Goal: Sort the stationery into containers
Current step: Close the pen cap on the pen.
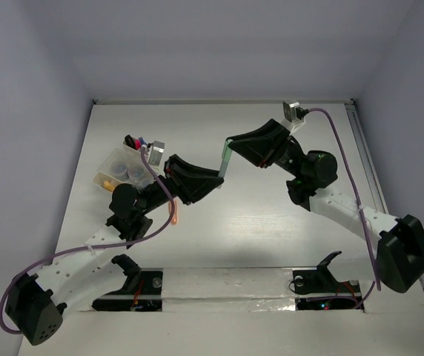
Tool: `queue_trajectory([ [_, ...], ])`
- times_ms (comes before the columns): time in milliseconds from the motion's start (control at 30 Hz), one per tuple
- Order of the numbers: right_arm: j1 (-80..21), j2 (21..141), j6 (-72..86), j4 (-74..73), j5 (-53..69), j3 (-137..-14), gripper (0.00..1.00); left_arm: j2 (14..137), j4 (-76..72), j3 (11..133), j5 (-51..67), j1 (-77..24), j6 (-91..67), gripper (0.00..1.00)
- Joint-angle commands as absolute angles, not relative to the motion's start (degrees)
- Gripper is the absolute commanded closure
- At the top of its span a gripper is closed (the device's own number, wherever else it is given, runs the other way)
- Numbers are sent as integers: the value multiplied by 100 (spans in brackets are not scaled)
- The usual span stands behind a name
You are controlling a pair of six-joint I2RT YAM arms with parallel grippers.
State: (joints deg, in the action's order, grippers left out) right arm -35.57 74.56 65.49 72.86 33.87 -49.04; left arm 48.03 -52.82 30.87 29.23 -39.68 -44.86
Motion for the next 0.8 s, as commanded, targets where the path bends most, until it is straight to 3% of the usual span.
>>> queue_trajectory([
  [0, -3709, 7251, 6408, 6339, 4333, -5000, 97, 4676, -5959, 3735, 2470, -3929, -4078, 100],
  [433, -4052, 6855, 5003, 3878, 4052, -4852, 100, 4395, -5669, 4025, 2443, -3929, -4008, 100],
  [767, -4622, 7005, 4544, 4034, 3946, -4114, 100, 4342, -5090, 4806, 2435, -3929, -3710, 100],
])
